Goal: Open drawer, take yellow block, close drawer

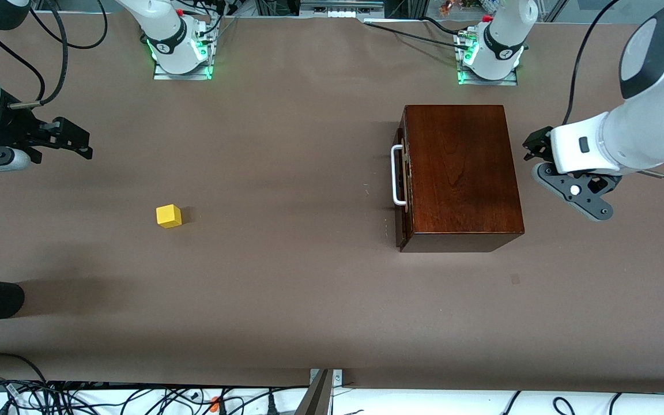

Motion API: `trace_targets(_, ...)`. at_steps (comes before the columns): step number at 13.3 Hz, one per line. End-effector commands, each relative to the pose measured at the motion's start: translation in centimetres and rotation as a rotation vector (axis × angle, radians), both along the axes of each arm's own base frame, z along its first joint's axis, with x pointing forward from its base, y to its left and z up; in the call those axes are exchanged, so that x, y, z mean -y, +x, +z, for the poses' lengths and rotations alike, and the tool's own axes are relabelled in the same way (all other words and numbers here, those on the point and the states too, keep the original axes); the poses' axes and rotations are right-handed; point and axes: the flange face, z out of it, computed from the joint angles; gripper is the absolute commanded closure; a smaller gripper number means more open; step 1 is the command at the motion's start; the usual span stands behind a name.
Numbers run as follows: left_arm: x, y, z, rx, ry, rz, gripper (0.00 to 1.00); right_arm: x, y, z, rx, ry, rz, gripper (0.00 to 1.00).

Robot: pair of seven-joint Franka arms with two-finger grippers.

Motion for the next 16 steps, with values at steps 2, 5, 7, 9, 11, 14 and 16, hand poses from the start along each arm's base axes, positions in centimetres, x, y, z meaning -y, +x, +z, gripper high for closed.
trace_targets(2,-0.8,-0.3,0.8,-0.004,0.035,0.049,0.0,0.1,0.4,0.5,0.011,0.001,-0.001,0.0)
trace_targets(5,-1.5,0.1,2.2,0.05,0.094,0.047,0.0,0.0,0.4,0.5,0.011,0.001,0.001,0.0)
trace_targets(7,-1.2,0.3,2.6,0.083,0.141,0.041,0.0,0.0,0.4,0.5,0.011,0.001,0.001,0.0)
trace_targets(9,-0.8,0.1,3.4,0.154,0.144,0.062,0.0,0.1,0.4,0.6,0.012,0.002,-0.001,0.0)
trace_targets(11,-2.8,-0.5,3.1,0.218,0.097,0.345,0.0,0.1,0.4,0.6,0.012,0.002,-0.001,0.0)
trace_targets(14,-4.2,-1.7,2.5,0.256,0.039,0.539,0.0,0.1,0.4,0.6,0.012,0.002,-0.001,0.0)
trace_targets(16,-5.3,-2.3,2.4,0.29,0.039,0.549,0.0,0.1,0.4,0.6,0.012,0.002,-0.001,0.0)
